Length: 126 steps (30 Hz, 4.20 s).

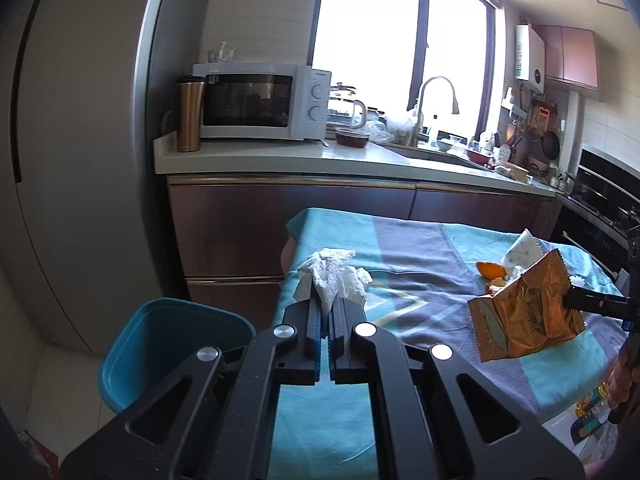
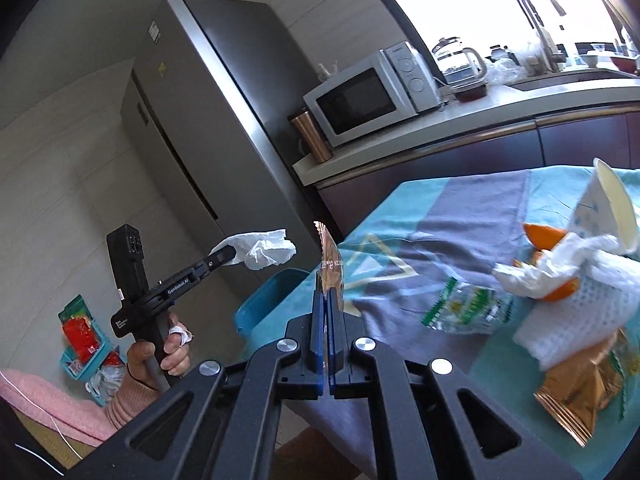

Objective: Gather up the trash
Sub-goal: 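Carry the tissue and gold wrapper to the teal bin with both tools, then open both tools over the teal bin to drop the trash, then grasp the green plastic bag with the left tool while the right tool grasps the foam netting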

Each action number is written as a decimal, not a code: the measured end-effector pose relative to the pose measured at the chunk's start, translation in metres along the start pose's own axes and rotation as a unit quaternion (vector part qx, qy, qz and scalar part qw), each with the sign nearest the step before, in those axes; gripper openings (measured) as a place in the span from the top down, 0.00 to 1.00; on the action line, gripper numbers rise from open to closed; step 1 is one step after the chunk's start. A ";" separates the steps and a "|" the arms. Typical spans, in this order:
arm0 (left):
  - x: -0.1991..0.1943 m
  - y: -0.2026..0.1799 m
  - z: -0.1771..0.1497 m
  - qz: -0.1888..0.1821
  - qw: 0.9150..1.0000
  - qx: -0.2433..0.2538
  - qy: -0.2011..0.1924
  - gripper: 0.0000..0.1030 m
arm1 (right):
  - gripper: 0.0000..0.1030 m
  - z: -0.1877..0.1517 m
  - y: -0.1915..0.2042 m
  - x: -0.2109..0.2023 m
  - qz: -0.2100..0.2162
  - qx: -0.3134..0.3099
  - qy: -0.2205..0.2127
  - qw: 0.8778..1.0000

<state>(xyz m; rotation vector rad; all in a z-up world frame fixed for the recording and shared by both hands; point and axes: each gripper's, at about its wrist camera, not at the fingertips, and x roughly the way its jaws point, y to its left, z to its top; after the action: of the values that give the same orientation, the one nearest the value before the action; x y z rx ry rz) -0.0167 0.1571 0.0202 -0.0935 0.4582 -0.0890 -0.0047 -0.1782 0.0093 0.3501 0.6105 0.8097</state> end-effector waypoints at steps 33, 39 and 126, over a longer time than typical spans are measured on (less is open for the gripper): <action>0.083 0.151 -0.082 0.149 0.976 -0.088 0.133 0.97 | 0.95 0.008 0.072 0.309 0.059 0.013 0.213 0.975; 0.099 0.151 -0.091 0.148 0.973 -0.091 0.150 0.85 | 0.80 0.006 0.069 0.305 0.044 0.020 0.216 0.975; 0.146 -0.186 -0.049 -0.192 0.960 0.053 0.195 0.92 | 0.91 -0.028 -0.159 -0.137 -0.134 0.220 -0.155 0.954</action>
<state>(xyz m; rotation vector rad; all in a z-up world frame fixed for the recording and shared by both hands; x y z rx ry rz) 0.0794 -0.0465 -0.0670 -0.0580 0.8244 -0.5204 -0.0057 -0.3836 -0.0428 0.7682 0.5246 0.3390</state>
